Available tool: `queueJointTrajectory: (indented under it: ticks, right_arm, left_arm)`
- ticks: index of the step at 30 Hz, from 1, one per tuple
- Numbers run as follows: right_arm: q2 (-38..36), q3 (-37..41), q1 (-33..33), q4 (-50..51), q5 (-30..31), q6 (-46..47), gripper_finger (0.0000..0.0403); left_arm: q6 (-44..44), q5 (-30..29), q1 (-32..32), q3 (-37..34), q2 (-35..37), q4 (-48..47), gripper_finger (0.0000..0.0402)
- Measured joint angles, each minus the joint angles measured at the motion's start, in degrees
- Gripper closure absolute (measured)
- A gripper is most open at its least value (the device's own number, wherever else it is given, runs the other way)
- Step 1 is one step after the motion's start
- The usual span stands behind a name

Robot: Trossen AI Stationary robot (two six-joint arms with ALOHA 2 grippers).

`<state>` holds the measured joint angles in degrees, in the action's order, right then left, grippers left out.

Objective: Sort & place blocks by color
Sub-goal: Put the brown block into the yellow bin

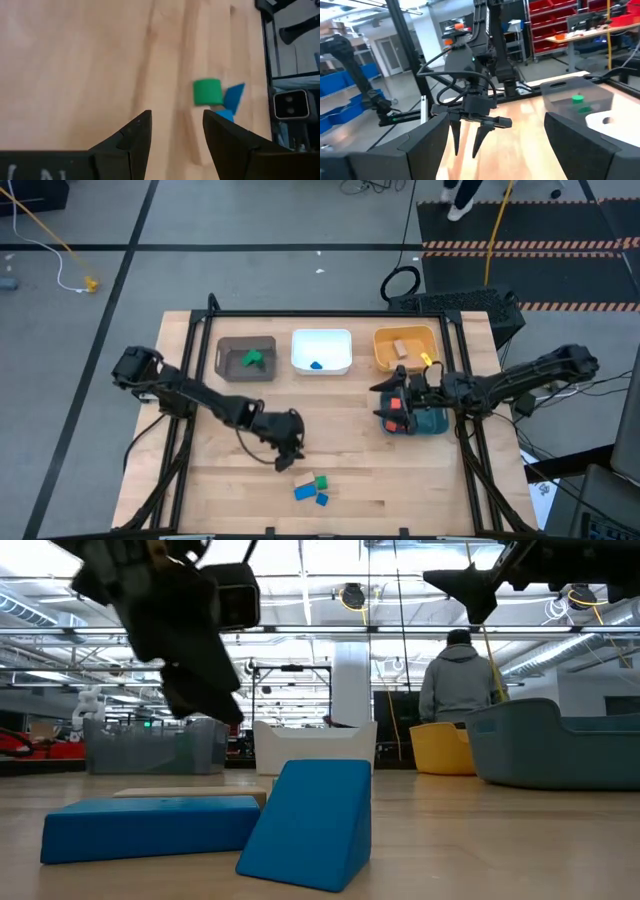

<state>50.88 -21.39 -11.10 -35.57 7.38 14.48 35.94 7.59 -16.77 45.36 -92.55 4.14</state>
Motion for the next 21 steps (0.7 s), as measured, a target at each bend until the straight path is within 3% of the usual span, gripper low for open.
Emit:
queueJointTrajectory:
  ticks: [5,12,21]
  right_arm:
    - [4.7,0.0,-2.2,-5.6,0.0,0.0,0.0085]
    - [9.1,0.0,-5.2,-8.9,1.9,2.4,0.0085]
    - [12.1,0.0,-7.8,-10.5,3.7,4.4,0.0085]
  left_arm:
    - [5.3,-4.9,-5.9,0.0,0.0,-0.1,0.0225]
    - [6.7,-17.0,-12.5,0.0,0.0,0.0,0.0225]
    - [9.3,-20.7,-16.7,0.0,-3.1,7.1,0.0224]
